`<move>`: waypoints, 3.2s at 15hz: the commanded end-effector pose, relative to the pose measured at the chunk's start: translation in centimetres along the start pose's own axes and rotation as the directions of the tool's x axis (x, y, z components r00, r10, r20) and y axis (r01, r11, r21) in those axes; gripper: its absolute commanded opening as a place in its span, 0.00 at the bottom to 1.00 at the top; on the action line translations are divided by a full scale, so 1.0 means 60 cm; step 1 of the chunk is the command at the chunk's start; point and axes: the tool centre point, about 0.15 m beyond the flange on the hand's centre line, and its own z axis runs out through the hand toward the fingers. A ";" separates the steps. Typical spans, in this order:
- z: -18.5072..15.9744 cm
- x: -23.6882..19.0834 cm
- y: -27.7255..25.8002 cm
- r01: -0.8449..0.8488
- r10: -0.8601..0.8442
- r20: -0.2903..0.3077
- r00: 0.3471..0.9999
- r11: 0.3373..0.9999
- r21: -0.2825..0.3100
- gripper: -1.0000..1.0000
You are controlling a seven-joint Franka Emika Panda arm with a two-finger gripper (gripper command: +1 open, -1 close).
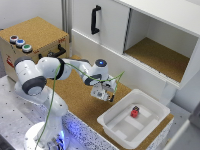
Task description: Put the yellow block on the table
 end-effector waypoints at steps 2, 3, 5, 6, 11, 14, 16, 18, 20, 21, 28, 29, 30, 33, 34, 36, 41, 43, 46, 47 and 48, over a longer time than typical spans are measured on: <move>0.074 0.128 0.033 -0.077 0.082 0.100 0.992 0.995 -0.059 0.00; 0.078 0.133 0.042 -0.089 0.096 0.109 0.989 0.994 -0.063 0.00; 0.081 0.135 0.053 -0.106 0.113 0.124 0.986 0.993 -0.060 0.00; 0.085 0.136 0.057 -0.110 0.117 0.131 0.984 0.992 -0.063 0.00; 0.096 0.131 0.075 -0.134 0.145 0.140 0.980 0.987 -0.089 0.00; 0.093 0.121 0.083 -0.145 0.160 0.158 0.974 0.984 -0.105 1.00; 0.069 0.112 0.088 -0.152 0.164 0.152 0.975 0.985 -0.085 1.00; 0.029 0.100 0.088 -0.143 0.148 0.149 0.978 0.989 -0.039 1.00; -0.008 0.090 0.085 -0.130 0.129 0.149 0.981 0.991 0.000 1.00; -0.034 0.084 0.084 -0.124 0.118 0.144 0.983 0.992 0.031 1.00; -0.139 0.091 0.090 -0.090 0.073 0.141 0.987 0.989 0.121 1.00; -0.139 0.091 0.090 -0.090 0.073 0.141 0.987 0.989 0.121 1.00; -0.139 0.091 0.090 -0.090 0.073 0.141 0.987 0.989 0.121 1.00; -0.139 0.091 0.090 -0.090 0.073 0.141 0.987 0.989 0.121 1.00; -0.139 0.091 0.090 -0.090 0.073 0.141 0.987 0.989 0.121 1.00; -0.139 0.091 0.090 -0.090 0.073 0.141 0.987 0.989 0.121 1.00; -0.131 0.083 0.080 -0.100 0.093 0.117 0.989 0.993 0.056 1.00; -0.134 0.090 0.095 -0.117 0.113 0.081 0.990 0.992 0.054 1.00; -0.100 0.100 0.160 -0.181 0.182 0.069 0.981 0.983 -0.023 1.00; -0.086 0.101 0.178 -0.184 0.186 0.068 0.980 0.982 -0.034 1.00; -0.079 0.103 0.189 -0.197 0.198 0.069 0.978 0.980 -0.030 1.00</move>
